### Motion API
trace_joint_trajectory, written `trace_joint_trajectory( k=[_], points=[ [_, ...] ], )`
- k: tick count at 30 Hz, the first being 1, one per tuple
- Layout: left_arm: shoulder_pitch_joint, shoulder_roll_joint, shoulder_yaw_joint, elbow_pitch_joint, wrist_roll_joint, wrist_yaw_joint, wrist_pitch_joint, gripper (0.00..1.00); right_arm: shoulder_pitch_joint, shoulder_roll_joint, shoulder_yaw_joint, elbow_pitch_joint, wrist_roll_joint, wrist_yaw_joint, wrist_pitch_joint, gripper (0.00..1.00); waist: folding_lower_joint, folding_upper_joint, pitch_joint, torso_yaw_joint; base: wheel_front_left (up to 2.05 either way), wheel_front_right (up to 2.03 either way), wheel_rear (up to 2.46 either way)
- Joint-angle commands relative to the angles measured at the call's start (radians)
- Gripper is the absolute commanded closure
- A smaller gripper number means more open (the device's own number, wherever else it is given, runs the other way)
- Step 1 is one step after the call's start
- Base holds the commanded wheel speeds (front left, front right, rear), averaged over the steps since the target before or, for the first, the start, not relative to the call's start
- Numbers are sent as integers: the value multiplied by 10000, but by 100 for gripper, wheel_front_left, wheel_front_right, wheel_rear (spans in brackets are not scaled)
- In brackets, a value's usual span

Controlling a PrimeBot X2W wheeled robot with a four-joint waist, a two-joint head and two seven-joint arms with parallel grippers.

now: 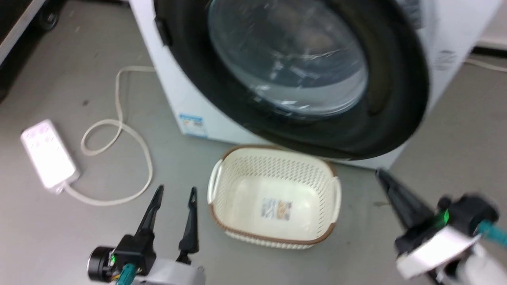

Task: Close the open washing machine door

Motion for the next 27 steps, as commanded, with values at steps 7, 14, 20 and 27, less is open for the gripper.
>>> trace_joint_trajectory(
  k=[7,14,20,27],
  points=[
    [-595,-190,-345,-33,153,116,-53,0,-2267,-1720,681,320,1498,8,381,100,-3,-1,1333,1146,0,0,0],
    [-882,-252,-616,-67,88,267,-53,0,-4107,-2901,1079,1713,2809,8,607,100,-3,-1,1837,1637,0,0,0],
    [-1030,-265,-920,-172,-118,470,-53,0,-5289,-3404,687,3417,3228,8,605,100,-3,-1,2105,1986,0,0,0],
    [-1128,-268,-1193,-203,-320,709,-53,0,-6569,-3454,-144,5236,3349,8,680,100,-3,-1,2251,2164,0,0,0]
  ],
)
